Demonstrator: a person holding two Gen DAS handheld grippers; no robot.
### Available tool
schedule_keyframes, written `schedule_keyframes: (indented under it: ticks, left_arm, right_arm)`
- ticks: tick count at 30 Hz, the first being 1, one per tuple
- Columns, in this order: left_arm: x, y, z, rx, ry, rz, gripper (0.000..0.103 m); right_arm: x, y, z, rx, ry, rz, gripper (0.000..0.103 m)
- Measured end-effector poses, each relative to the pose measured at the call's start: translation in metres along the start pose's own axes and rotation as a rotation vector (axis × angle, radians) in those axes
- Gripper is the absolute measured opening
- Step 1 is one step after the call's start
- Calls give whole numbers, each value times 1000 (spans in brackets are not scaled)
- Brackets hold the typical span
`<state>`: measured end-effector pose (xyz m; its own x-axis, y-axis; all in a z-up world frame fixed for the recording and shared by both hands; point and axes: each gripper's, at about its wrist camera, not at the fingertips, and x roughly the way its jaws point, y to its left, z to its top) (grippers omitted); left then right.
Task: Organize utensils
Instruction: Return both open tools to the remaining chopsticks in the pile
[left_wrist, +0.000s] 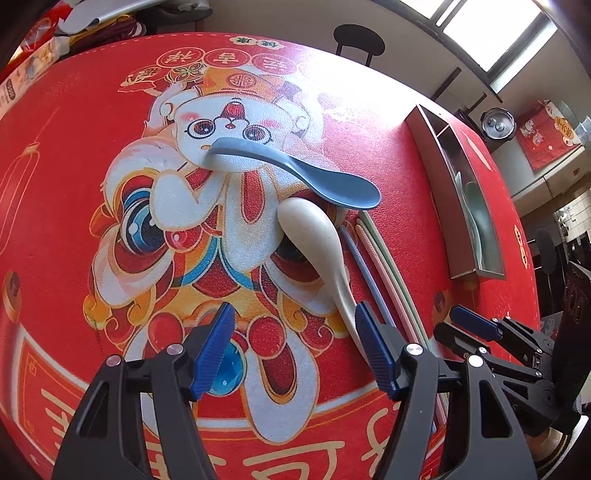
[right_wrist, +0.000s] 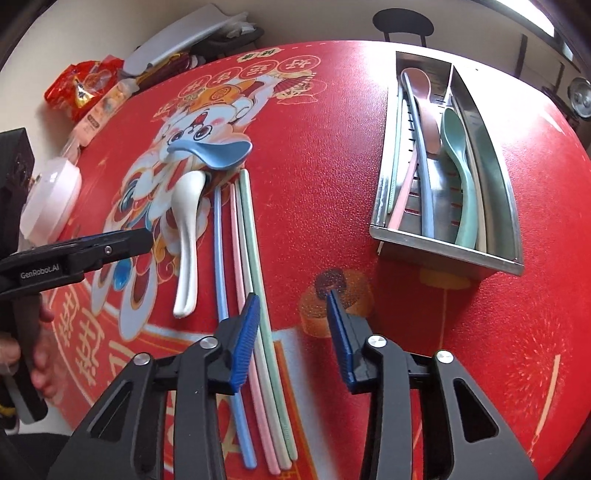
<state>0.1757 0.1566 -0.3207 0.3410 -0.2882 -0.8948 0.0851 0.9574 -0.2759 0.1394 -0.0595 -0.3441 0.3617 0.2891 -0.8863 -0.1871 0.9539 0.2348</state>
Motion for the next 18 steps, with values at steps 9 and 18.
schedule_keyframes:
  ticks: [9,18]
  left_arm:
    - [5,-8,-1,12,11,-10,66]
    - [9,-9,-1,6,20,-16,65]
  right_arm:
    - [7,8,-1,-52,22,-1,23]
    - [7,14,-1,-107,30,-10,23]
